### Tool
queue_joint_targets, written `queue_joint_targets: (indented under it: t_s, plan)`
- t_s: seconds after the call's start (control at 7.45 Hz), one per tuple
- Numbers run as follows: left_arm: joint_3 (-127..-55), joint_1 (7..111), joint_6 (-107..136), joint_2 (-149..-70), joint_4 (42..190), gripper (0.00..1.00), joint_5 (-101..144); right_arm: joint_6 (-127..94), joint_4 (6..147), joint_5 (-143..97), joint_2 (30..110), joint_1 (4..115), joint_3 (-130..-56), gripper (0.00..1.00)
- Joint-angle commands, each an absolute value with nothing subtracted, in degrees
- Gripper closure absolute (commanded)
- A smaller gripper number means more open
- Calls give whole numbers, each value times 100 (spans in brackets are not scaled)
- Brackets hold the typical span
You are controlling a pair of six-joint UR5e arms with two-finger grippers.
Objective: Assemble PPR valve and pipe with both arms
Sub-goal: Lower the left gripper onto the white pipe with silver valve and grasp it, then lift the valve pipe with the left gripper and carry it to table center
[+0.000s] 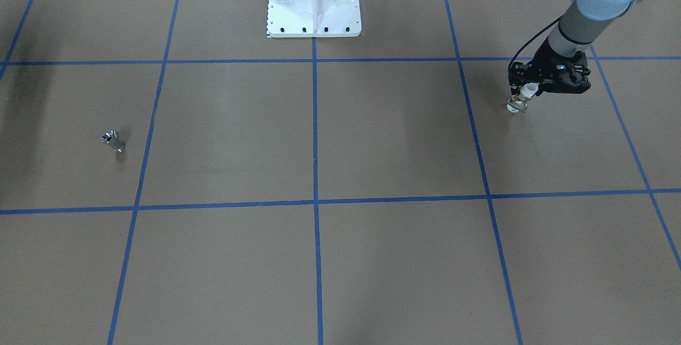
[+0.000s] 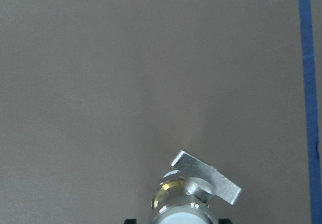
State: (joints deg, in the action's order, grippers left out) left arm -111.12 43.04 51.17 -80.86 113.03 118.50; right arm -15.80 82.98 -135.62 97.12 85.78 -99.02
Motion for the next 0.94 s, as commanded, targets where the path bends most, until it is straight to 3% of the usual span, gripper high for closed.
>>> queue_joint_targets:
  t_s: [0.0,0.13,0.4,0.54,0.81]
  plan:
    - [-11136,4298,5133,-8086,11303,89,11856,-1565,8297,-13562,9712,8578,-9896,0]
    - [-11197,4307,5133,-8086,11303,100,11839,-1564,8297,-13562,9712,8578,-9896,0]
    - [-11486,4324,5150,-8112,11033,100,11883,-1564,8297,-13570,9712,8578,-9923,0]
    - [-11801,4359,5142,-8582,10143,100,11892,-1564,8297,-13570,9703,8578,-9958,0]
    - [-12155,4351,5316,-10579,7633,100,11883,-1573,8297,-13553,9694,8578,-9975,0]
